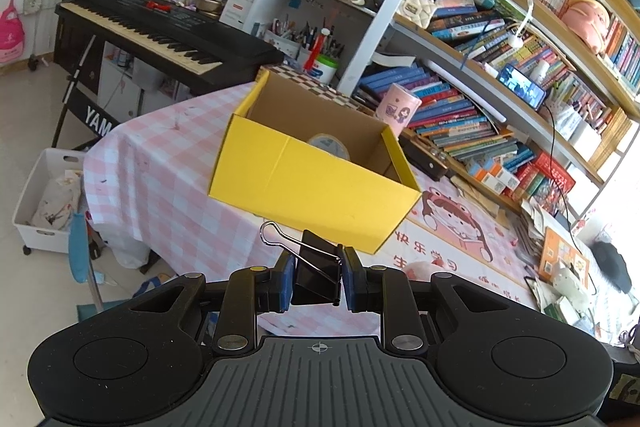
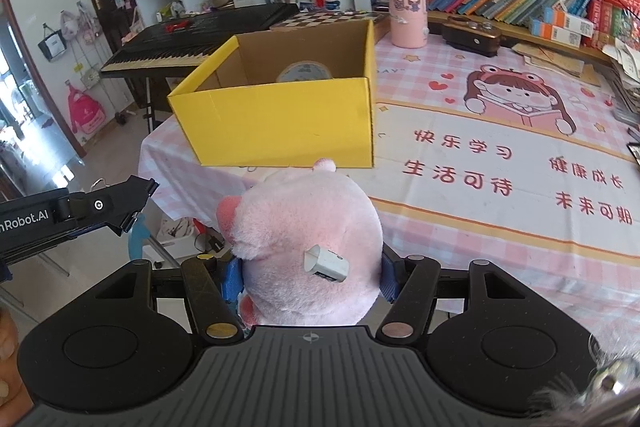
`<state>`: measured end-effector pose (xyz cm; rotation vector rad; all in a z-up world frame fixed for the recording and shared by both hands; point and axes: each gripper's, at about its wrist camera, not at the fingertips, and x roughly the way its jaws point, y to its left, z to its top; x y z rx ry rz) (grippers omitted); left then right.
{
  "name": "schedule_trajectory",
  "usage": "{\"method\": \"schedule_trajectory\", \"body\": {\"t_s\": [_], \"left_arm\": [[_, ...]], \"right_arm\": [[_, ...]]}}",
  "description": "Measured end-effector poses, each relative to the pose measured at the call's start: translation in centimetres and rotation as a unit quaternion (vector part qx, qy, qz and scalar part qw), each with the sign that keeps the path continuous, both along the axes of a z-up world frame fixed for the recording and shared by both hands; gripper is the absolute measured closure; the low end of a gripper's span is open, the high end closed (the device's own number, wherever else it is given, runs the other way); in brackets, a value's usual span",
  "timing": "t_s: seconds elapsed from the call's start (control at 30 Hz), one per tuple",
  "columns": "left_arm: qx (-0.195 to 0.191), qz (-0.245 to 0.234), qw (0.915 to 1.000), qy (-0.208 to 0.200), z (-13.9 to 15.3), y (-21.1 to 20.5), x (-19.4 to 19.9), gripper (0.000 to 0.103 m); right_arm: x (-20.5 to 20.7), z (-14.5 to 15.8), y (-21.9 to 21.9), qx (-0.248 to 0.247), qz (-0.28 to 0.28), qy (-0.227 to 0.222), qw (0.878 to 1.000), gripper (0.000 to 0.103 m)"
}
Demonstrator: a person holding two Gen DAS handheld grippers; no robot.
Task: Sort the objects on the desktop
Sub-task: 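Lift the pig and binder clip and carry both toward the yellow box, then lower the pig and binder clip into the yellow box and open both tools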
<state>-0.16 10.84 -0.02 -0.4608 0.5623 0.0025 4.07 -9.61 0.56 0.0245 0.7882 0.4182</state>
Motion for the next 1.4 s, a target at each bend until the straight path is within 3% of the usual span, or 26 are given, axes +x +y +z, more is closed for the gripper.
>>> {"method": "schedule_trajectory", "body": {"t_s": [0.43, 0.9, 1.13, 1.4], "left_arm": [[0.005, 0.018, 0.9992, -0.034, 1.6, 1.7, 2.9, 0.080], [0.044, 0.051, 0.9954, -0.069, 4.8, 2.2, 11.1, 0.080], [0.075, 0.057, 0.9947, -0.041, 3.4, 2.0, 16.4, 0.080], [0.113, 0.040, 0.9922, 0.034, -0.1, 1.3, 22.2, 0.080]], "right_arm": [[3.7, 2.4, 1.0, 0.011, 0.023, -0.037, 0.999, 0.043], [13.2, 5.6, 2.7, 0.048, 0.063, -0.076, 0.994, 0.043], [18.6, 5.3, 3.4, 0.048, 0.075, -0.077, 0.993, 0.043], [23.8, 4.5, 4.8, 0.048, 0.094, -0.066, 0.992, 0.043]]}}
